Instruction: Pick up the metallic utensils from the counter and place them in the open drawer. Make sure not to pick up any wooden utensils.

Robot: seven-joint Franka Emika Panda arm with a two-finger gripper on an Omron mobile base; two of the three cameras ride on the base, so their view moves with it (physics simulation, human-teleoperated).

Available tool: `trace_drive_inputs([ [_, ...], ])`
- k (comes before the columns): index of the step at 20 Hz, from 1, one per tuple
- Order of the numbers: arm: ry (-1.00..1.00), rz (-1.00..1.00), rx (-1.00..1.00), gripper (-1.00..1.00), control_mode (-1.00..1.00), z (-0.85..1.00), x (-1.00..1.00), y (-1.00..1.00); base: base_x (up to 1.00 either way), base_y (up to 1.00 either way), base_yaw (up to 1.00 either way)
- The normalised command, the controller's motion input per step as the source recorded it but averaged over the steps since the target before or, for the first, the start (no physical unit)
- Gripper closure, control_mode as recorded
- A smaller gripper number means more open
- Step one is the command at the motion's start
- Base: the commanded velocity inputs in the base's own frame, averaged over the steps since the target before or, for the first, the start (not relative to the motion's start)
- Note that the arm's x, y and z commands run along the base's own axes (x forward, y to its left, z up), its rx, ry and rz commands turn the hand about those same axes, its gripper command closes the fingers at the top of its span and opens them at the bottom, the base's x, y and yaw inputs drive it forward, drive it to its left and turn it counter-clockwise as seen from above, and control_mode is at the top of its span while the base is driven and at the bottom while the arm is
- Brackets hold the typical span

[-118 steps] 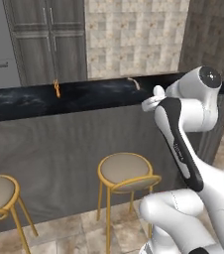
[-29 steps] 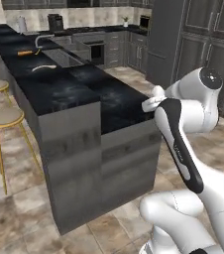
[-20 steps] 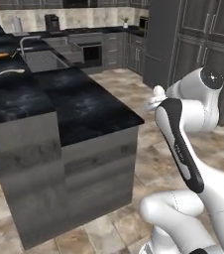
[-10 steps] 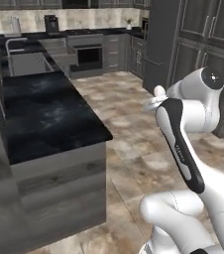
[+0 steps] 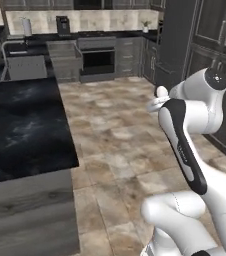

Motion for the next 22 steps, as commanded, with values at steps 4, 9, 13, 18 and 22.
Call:
trace_drive_inputs([
  [4, 0.00, 0.00, 0.00, 1.00, 1.00, 0.00, 0.00, 0.00, 0.95, -1.00, 0.32],
  [9, 0.00, 0.00, 0.00, 1.00, 1.00, 0.00, 0.00, 0.00, 1.00, -1.00, 0.31],
  [13, 0.00, 0.00, 0.00, 1.00, 1.00, 0.00, 0.00, 0.00, 1.00, -1.00, 0.25],
  [18, 0.00, 0.00, 0.00, 1.00, 1.00, 0.00, 0.00, 0.00, 1.00, -0.85, 0.25],
  [22, 0.00, 0.00, 0.00, 1.00, 1.00, 0.00, 0.00, 0.00, 1.00, -0.18, 0.20],
])
